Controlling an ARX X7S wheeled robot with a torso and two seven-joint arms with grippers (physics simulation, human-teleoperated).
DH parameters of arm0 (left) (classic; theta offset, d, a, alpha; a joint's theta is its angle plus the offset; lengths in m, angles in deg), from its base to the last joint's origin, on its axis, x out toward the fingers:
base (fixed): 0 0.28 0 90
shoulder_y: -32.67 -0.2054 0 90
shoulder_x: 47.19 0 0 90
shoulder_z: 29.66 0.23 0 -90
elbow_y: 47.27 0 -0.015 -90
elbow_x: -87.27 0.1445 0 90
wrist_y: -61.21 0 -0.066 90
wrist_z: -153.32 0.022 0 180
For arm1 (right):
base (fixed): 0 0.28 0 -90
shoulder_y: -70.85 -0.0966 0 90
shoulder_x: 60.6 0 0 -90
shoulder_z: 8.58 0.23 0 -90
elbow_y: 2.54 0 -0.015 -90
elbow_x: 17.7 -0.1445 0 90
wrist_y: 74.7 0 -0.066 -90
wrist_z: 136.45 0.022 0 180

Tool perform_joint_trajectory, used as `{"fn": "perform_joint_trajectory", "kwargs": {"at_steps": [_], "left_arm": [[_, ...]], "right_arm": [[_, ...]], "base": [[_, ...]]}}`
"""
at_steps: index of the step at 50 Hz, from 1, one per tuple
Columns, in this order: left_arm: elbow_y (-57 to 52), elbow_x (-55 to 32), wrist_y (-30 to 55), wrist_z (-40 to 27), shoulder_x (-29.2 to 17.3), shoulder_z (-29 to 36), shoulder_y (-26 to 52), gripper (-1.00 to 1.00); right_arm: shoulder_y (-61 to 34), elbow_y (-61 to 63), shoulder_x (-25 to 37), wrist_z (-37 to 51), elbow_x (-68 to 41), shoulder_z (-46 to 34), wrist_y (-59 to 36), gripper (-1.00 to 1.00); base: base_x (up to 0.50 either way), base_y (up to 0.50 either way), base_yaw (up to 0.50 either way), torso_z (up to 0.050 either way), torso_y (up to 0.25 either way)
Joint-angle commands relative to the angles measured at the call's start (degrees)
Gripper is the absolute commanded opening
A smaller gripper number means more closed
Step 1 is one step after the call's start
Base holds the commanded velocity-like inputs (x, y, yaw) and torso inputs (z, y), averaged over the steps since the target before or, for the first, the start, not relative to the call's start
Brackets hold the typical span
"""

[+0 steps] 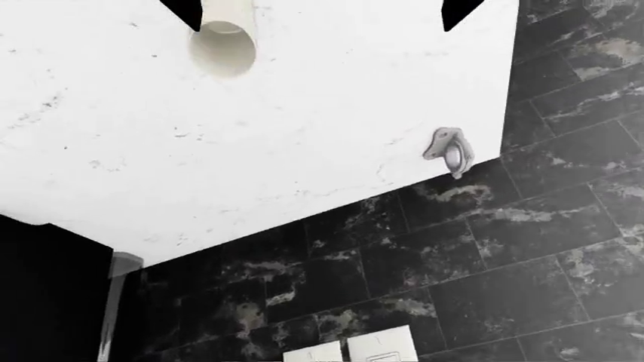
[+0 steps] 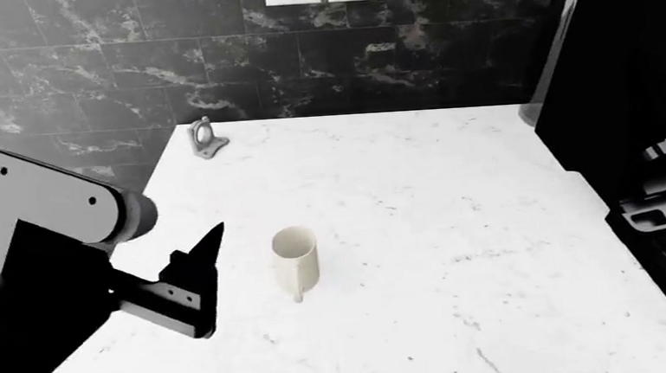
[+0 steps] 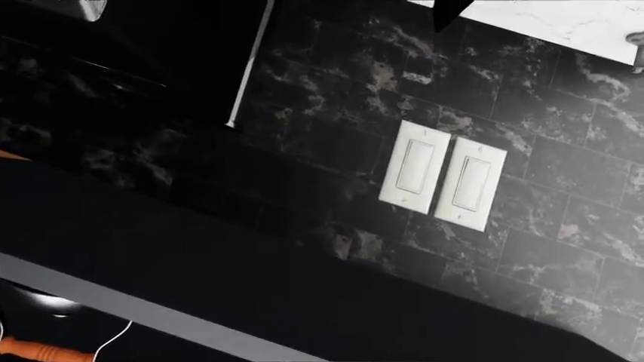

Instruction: A wet mug is on the counter and needs to be dried. Pick it up and place it upside down in the open cabinet.

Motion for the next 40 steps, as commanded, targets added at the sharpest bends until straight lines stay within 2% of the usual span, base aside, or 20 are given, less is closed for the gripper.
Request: {"fn": "perform_joint_trajectory", "kwargs": {"at_steps": [1, 10, 20, 33, 40], "left_arm": [[1.2, 2.8, 2.5, 3.2, 3.3, 2.9, -3.7, 1.00], [4.0, 6.0, 4.1, 7.3, 4.5, 2.6, -7.6, 1.00], [7.1, 10.4, 7.7, 12.8, 7.6, 3.9, -6.4, 1.00], [11.6, 20.1, 12.0, 19.9, 11.2, 5.6, -5.6, 1.00], [14.3, 29.8, 13.7, 27.9, 13.7, 6.9, -5.1, 1.00]], "right_arm": [[1.6, 0.2, -0.3, -0.7, 0.5, 1.4, -0.5, 1.00], [3.2, 0.4, -1.1, -1.2, 1.4, 2.5, -1.2, 1.00], [4.3, 0.7, -1.5, -1.6, 1.9, 3.4, -1.5, 1.00], [5.4, 0.8, -1.8, -2.1, 2.3, 4.3, -1.6, 1.00], [6.2, 0.9, -2.0, -2.4, 2.4, 5.0, -1.8, 1.00]], "base": [[0.00, 0.00, 0.00, 0.000, 0.000], [0.00, 0.00, 0.00, 0.000, 0.000], [0.00, 0.00, 0.00, 0.000, 0.000], [0.00, 0.00, 0.00, 0.000, 0.000], [0.00, 0.00, 0.00, 0.000, 0.000]]}}
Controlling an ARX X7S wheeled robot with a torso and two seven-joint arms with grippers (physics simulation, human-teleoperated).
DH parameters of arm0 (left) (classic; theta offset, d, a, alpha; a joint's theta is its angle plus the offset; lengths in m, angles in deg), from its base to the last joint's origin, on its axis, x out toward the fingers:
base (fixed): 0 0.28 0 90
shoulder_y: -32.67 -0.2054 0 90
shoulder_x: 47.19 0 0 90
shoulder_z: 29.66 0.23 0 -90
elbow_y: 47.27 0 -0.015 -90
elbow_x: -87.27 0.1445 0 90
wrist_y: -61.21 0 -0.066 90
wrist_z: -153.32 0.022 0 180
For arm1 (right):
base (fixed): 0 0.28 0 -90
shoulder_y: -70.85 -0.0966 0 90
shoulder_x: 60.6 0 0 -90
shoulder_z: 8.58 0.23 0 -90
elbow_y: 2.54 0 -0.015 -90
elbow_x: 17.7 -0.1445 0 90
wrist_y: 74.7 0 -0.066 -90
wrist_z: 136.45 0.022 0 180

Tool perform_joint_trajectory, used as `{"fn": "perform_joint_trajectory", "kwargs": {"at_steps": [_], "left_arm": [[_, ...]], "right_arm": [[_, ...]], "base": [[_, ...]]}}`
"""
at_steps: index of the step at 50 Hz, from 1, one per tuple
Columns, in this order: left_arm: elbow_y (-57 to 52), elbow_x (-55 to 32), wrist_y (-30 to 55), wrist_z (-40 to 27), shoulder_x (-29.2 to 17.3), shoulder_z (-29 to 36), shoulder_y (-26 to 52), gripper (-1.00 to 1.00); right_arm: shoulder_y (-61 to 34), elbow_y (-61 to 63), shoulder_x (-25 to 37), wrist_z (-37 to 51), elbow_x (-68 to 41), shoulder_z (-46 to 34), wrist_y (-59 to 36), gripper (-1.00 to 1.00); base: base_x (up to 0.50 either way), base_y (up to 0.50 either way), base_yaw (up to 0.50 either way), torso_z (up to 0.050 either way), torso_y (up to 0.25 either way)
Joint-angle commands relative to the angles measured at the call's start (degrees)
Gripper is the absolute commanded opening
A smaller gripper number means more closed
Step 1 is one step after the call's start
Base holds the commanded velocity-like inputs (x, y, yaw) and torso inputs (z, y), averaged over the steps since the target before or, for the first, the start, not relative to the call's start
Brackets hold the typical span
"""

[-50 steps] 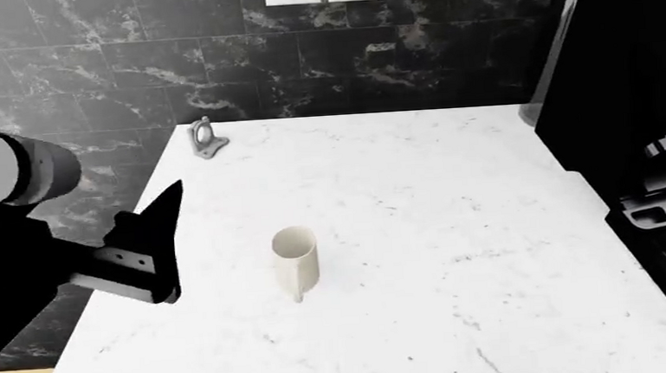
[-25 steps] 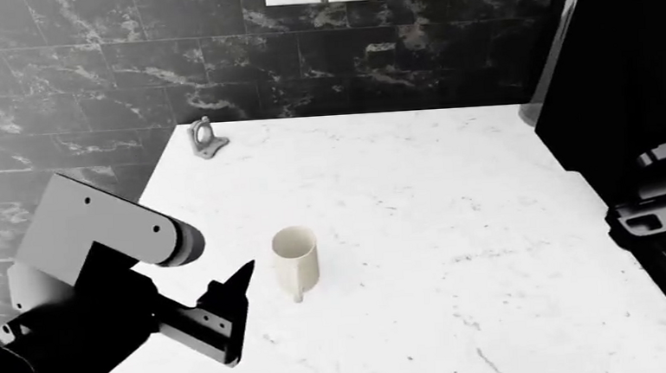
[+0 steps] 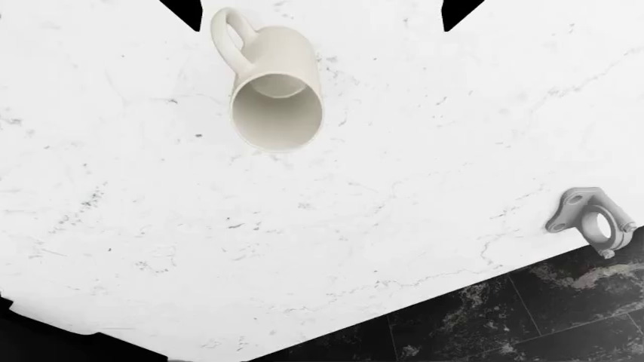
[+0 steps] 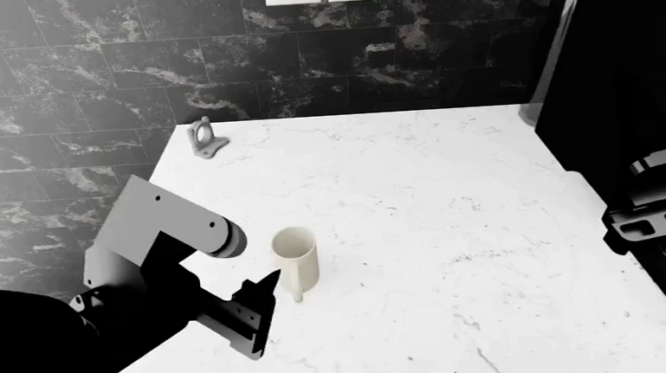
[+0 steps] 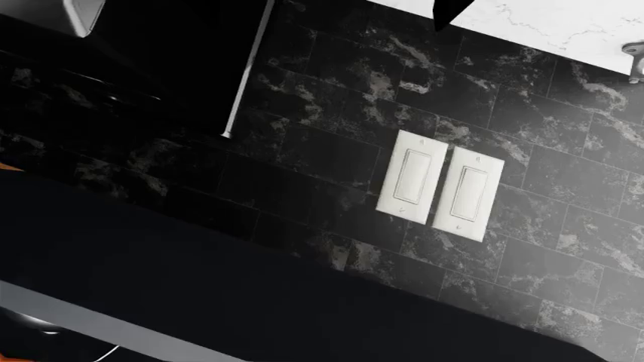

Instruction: A wet mug is on the counter and needs to be dried. Pick it up and place it upside down in the open cabinet.

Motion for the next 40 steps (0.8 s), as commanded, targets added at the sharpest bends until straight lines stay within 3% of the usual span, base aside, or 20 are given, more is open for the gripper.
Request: {"fn": "perform_joint_trajectory", "kwargs": {"at_steps": [1, 29, 40], "left_arm": [[3.7, 13.0, 2.8, 10.9, 3.5, 2.0, 0.5, 1.00], [6.7, 31.2, -2.5, 29.1, 6.3, 10.3, -0.1, 1.00], [9.3, 35.7, -3.7, 32.1, 8.5, 14.4, 1.2, 1.00]], "right_arm": [[1.4, 0.2, -0.3, -0.6, 0.4, 1.3, -0.4, 1.00], [4.5, 0.6, -1.8, -2.0, 1.9, 3.9, -1.7, 1.00], [5.8, 0.7, -2.4, -2.7, 2.5, 5.3, -2.2, 1.00]], "base": [[0.00, 0.00, 0.00, 0.000, 0.000], [0.00, 0.00, 0.00, 0.000, 0.000], [0.00, 0.00, 0.00, 0.000, 0.000]]}}
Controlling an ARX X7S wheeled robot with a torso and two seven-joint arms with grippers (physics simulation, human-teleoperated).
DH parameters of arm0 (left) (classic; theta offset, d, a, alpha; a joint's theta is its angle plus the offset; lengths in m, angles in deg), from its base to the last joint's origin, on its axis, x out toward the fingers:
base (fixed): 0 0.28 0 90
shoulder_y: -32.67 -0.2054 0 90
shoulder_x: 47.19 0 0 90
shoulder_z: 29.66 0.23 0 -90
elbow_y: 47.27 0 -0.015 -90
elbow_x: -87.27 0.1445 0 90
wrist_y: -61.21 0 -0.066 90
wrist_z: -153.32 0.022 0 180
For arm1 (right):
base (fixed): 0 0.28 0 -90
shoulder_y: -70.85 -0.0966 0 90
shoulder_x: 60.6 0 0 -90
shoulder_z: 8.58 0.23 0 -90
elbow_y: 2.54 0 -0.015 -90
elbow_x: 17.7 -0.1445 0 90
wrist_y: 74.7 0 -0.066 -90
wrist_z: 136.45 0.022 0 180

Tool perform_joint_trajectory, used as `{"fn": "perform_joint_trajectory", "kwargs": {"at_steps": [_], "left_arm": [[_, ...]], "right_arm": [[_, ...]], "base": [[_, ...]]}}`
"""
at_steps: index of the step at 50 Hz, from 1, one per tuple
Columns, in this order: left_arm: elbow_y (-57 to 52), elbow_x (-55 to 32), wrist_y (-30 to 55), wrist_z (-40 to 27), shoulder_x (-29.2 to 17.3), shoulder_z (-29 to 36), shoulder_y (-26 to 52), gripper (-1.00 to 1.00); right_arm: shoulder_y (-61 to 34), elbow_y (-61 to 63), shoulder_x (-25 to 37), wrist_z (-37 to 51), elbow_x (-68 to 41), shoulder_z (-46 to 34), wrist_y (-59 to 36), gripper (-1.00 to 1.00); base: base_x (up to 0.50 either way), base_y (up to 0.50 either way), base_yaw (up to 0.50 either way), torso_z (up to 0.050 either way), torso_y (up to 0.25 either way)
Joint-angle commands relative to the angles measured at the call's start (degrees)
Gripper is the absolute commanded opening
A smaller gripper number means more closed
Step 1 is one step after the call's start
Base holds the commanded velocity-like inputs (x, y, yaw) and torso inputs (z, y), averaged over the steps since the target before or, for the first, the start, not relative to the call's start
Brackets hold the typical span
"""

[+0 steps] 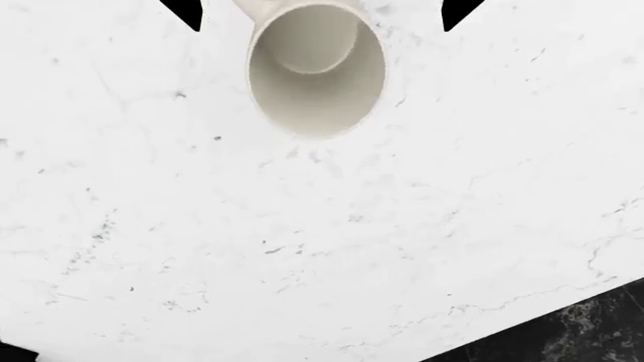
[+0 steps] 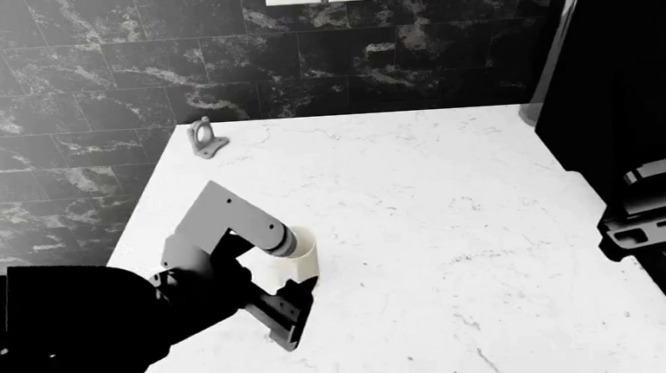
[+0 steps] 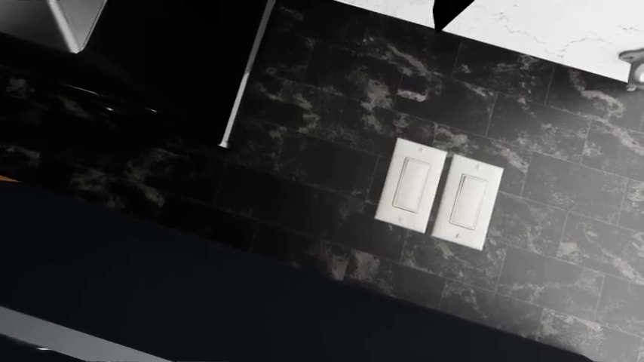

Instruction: A wet mug is on the counter and needs to be dried. Pick it up and place it upside down in the open cabinet.

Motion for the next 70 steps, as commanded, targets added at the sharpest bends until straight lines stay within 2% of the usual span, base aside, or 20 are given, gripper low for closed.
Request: {"fn": "perform_joint_trajectory", "kwargs": {"at_steps": [1, 19, 43, 44, 63, 70], "left_arm": [[2.6, 5.9, -1.8, 4.3, 1.9, 4.2, 0.8, 1.00], [7.3, 11.7, -5.8, 8.5, 3.1, 8.4, 0.3, 1.00], [9.6, 14.4, -8.8, 11.1, 3.8, 10.9, -0.6, 1.00], [9.6, 14.3, -8.8, 10.7, 3.8, 10.6, -0.6, -1.00], [3.9, 6.7, -6.0, 3.9, 2.5, 4.7, 1.1, -1.00], [0.6, 2.4, -7.1, 0.8, 1.3, -0.4, 2.4, -1.00]], "right_arm": [[1.5, 0.2, -0.8, -0.8, 0.8, 1.5, -0.7, 1.00], [3.3, 0.5, -1.5, -1.5, 1.2, 3.3, -1.1, 1.00], [5.6, 0.7, -2.8, -2.8, 2.6, 5.4, -2.3, 1.00], [5.7, 0.7, -2.8, -2.9, 2.7, 5.5, -2.3, 1.00], [6.2, 0.6, -2.5, -3.3, 3.0, 6.2, -2.3, 1.00], [4.4, 0.0, -1.4, -3.2, 3.1, 4.7, -1.7, 1.00]], "base": [[0.00, 0.00, 0.00, 0.000, 0.000], [0.00, 0.00, 0.00, 0.000, 0.000], [0.00, 0.00, 0.00, 0.000, 0.000], [0.00, 0.00, 0.00, 0.000, 0.000], [0.00, 0.00, 0.00, 0.000, 0.000], [0.00, 0.00, 0.00, 0.000, 0.000]]}}
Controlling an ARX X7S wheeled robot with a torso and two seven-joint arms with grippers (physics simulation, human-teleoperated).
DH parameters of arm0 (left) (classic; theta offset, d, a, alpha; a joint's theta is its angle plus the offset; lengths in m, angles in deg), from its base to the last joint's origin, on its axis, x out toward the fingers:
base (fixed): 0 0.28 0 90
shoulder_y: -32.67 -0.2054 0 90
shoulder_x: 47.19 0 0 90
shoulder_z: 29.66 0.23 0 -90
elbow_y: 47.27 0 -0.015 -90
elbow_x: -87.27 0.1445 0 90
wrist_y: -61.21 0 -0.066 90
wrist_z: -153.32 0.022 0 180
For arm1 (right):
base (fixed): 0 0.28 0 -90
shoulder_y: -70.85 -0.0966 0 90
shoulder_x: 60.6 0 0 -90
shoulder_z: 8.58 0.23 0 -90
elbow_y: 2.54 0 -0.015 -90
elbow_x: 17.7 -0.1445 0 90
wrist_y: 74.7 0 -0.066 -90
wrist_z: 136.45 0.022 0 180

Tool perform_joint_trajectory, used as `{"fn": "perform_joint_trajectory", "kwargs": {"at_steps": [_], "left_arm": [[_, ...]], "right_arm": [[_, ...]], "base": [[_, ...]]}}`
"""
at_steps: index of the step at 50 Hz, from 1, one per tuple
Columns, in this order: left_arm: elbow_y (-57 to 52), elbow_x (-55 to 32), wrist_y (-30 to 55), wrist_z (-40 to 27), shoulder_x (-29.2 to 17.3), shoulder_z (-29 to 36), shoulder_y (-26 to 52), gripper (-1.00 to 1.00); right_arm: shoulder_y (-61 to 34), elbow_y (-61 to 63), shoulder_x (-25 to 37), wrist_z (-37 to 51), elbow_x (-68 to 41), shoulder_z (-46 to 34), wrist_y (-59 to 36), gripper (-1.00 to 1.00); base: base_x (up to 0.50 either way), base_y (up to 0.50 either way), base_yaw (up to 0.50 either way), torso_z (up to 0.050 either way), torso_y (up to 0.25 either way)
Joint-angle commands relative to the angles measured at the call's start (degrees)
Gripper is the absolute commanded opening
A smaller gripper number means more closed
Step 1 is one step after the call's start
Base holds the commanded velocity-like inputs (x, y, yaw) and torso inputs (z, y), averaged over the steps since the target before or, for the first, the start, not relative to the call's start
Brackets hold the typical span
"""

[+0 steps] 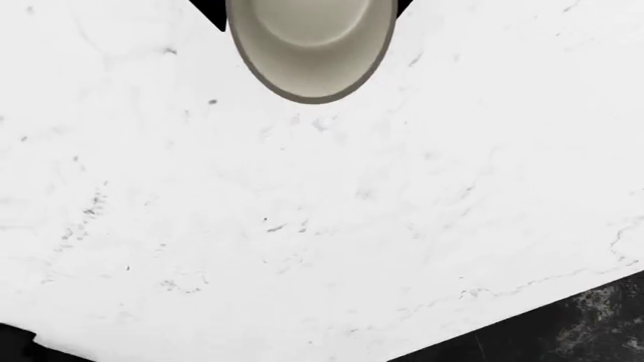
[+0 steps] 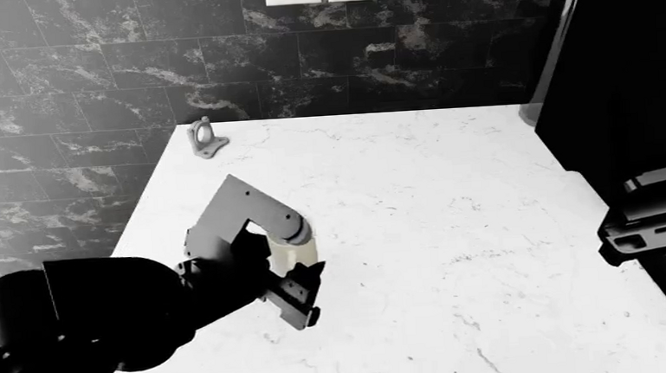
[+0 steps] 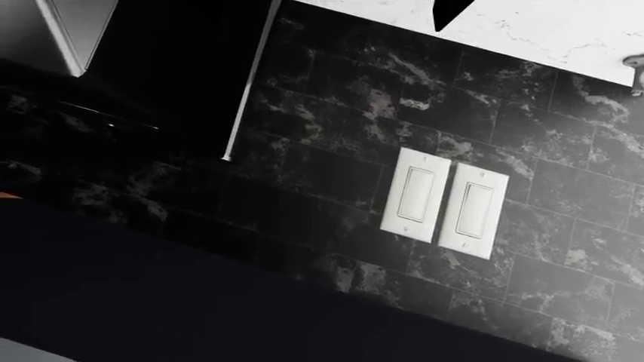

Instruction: A wet mug is on the counter and needs to be dried. Pick it up and place it upside down in the open cabinet.

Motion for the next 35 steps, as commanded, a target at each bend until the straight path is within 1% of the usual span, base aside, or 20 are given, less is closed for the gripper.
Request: {"fn": "perform_joint_trajectory", "kwargs": {"at_steps": [1, 6, 10, 15, 18, 19, 20, 22, 24, 26, 33, 34, 35], "left_arm": [[-4.4, -6.3, -1.0, -4.7, -1.4, -6.9, 1.7, -1.00], [-6.2, -10.0, -1.2, -6.3, -2.1, -9.5, 2.8, -1.00], [-8.2, -10.0, -0.3, -7.7, -2.9, -9.5, 4.4, -1.00], [-13.6, -9.5, 4.1, -11.8, -4.5, -7.6, 10.6, -1.00], [-17.4, -7.6, 5.9, -12.5, -5.4, -6.4, 14.8, -1.00], [-19.3, -4.9, 6.1, -11.7, -6.0, -5.1, 16.3, -1.00], [-22.2, 0.6, 5.3, -10.0, -7.1, -2.4, 17.9, -1.00], [-26.7, 8.4, 3.0, -7.1, -9.4, 1.7, 19.9, -1.00], [-29.8, 13.7, 1.4, -5.3, -11.4, 4.7, 21.5, -1.00], [-31.8, 17.1, 1.5, -4.4, -12.8, 7.2, 23.5, -1.00], [-38.4, 32.5, 3.6, -3.7, -15.9, 22.6, 33.4, -1.00], [-39.6, 36.7, 4.1, -4.5, -16.2, 27.6, 35.8, -1.00], [-40.7, 42.2, 4.5, -5.9, -16.5, 35.3, 38.8, -1.00]], "right_arm": [[-1.8, -0.6, 1.1, -0.1, 0.2, -1.5, 0.5, 1.00], [-3.9, -1.6, 1.8, -0.6, 1.0, -3.2, 0.6, 1.00], [-4.0, -1.8, 1.3, -1.5, 2.4, -3.3, -0.2, 1.00], [-4.3, -2.3, 0.4, -3.2, 4.4, -3.0, -1.3, 1.00], [-4.3, -2.5, -0.2, -4.2, 5.7, -2.9, -1.9, 1.00], [-4.4, -2.6, -0.4, -4.6, 6.1, -2.8, -2.1, 1.00], [-4.6, -2.7, -0.5, -5.2, 6.6, -2.8, -2.4, 1.00], [-5.1, -3.1, -0.6, -6.3, 7.4, -2.7, -2.8, 1.00], [-5.5, -3.8, -0.3, -6.8, 6.9, -2.8, -2.5, 1.00], [-6.7, -5.0, 0.3, -6.9, 5.9, -3.7, -1.6, 1.00], [-14.0, -10.4, -0.3, -11.3, 6.3, -10.1, -1.0, 1.00], [-14.9, -11.0, -0.5, -11.8, 6.6, -11.1, -1.2, 1.00], [-15.7, -11.7, -0.6, -12.3, 6.5, -12.0, -1.3, 1.00]], "base": [[0.00, 0.00, 0.00, 0.000, 0.000], [0.00, 0.00, 0.00, 0.000, 0.000], [0.00, 0.00, 0.00, 0.000, 0.000], [0.00, 0.00, 0.00, 0.000, 0.000], [0.00, 0.00, 0.00, 0.000, 0.000], [0.00, 0.00, 0.00, 0.000, 0.000], [0.00, 0.00, 0.00, 0.000, 0.000], [0.00, 0.00, 0.00, 0.000, 0.000], [0.00, 0.00, 0.00, 0.000, 0.005], [0.00, 0.00, 0.00, 0.000, 0.000], [0.00, 0.00, 0.00, 0.000, 0.000], [0.00, 0.00, 0.00, 0.000, 0.000], [0.00, 0.00, 0.00, 0.000, 0.000]]}}
